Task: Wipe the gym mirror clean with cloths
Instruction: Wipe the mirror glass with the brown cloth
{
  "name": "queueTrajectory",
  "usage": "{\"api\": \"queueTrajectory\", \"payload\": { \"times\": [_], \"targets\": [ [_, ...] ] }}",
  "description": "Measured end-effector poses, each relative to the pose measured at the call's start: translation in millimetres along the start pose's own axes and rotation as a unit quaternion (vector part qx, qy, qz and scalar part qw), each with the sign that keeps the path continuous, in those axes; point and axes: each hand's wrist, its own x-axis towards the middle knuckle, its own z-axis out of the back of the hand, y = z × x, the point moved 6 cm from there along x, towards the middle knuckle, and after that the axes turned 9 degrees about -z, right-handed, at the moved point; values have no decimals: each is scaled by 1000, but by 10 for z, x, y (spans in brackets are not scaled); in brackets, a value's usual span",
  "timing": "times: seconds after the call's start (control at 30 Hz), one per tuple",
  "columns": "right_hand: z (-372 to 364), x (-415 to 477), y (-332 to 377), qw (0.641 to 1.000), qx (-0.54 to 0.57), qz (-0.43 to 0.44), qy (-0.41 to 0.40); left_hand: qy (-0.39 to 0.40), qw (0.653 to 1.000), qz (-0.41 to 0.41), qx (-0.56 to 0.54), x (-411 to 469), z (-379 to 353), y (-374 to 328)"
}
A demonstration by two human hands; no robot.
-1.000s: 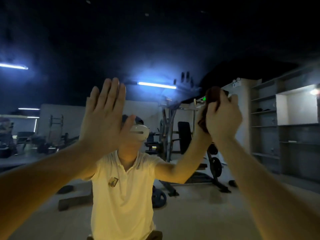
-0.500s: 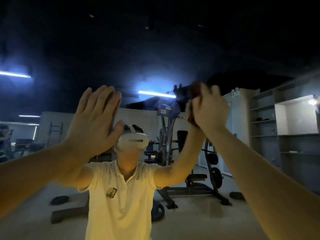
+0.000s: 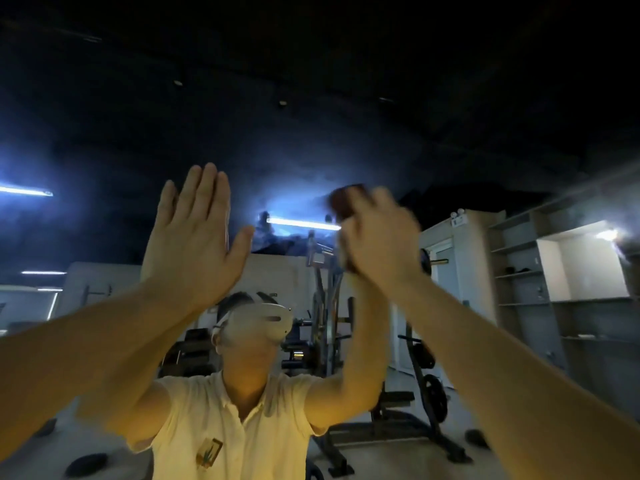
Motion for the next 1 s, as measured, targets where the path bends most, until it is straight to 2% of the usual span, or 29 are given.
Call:
{"api": "queueTrajectory", "payload": {
  "times": [0.07,0.13,0.2,0.23,0.33,0.4,0.47,0.5,0.53,0.57,0.67,0.73,0.8,0.9,1.0],
  "targets": [
    [21,164,-624,991,-23,-126,-22,-2,1000,4,9,-5,-28,3],
    [20,207,-884,970,-11,-237,-45,-1,1000,-2,11,-24,-44,5],
    [-28,217,-670,949,7,-310,-60,-2,1000,-10,9,-36,-35,0],
    [-58,205,-435,946,16,-315,-70,1,1000,-15,8,-42,-42,-5],
    [-159,127,544,969,102,-210,-80,1,1000,-29,9,-50,-52,31],
    [-177,17,1073,985,152,-71,-44,7,999,-43,5,-64,-45,66],
    [-157,-13,1126,989,123,77,7,12,998,-54,5,-79,-36,93],
    [-140,23,960,989,89,121,7,12,998,-57,6,-82,-39,106],
    [-121,92,704,992,51,120,1,11,998,-59,9,-82,-40,113],
    [-110,198,370,997,14,79,-9,11,998,-58,13,-79,-42,116],
    [-20,385,-646,989,-16,-138,-47,15,998,-58,21,-87,-67,113],
    [-48,424,-749,966,-13,-252,-54,8,998,-61,18,-88,-72,113],
    [-88,428,-332,953,-14,-297,-65,8,998,-67,14,-97,-63,110],
    [-186,293,639,970,70,-223,-73,2,996,-89,-9,-111,-43,127],
    [-173,-107,1366,986,162,-32,18,-11,994,-108,-31,-183,75,255]
  ]
}}
